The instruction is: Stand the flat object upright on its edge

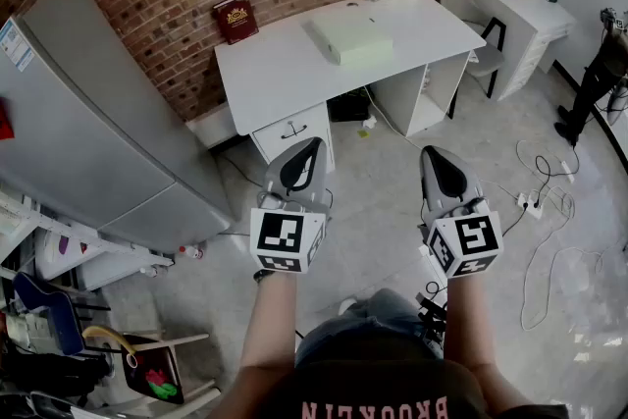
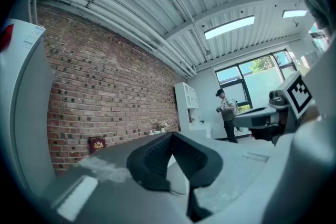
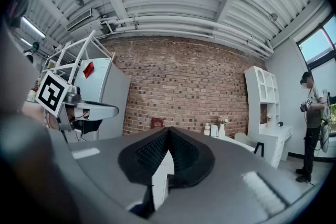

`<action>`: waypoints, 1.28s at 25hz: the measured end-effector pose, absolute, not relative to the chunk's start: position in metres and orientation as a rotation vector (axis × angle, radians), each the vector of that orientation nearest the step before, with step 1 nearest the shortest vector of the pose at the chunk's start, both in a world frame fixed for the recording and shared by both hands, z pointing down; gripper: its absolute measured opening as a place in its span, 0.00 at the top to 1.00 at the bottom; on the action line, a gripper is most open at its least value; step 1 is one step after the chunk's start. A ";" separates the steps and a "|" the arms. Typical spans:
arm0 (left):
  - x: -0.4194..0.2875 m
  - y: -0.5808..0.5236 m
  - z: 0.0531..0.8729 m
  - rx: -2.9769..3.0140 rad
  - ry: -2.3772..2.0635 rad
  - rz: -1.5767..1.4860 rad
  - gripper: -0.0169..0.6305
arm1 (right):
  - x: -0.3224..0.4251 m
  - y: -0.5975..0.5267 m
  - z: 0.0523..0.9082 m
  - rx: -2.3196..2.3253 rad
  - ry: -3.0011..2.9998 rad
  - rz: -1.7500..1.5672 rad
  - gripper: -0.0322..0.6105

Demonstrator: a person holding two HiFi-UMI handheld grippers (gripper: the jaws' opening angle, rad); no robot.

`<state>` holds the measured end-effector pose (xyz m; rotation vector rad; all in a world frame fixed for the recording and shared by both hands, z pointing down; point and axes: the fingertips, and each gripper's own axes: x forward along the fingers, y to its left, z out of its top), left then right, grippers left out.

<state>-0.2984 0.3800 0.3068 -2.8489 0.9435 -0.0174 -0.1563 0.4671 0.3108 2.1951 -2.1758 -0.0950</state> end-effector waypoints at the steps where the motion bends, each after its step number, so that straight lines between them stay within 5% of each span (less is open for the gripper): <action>1: -0.301 0.380 0.307 -2.848 0.940 -0.015 0.98 | -0.159 0.467 0.310 2.195 -2.172 -0.106 0.95; 17: -0.302 0.341 0.319 -2.868 0.958 -0.009 0.98 | -0.157 0.430 0.317 2.197 -2.121 -0.153 0.95; 32: -0.217 0.211 0.321 -2.862 1.060 -0.029 0.98 | -0.065 0.293 0.307 2.130 -2.180 -0.166 0.95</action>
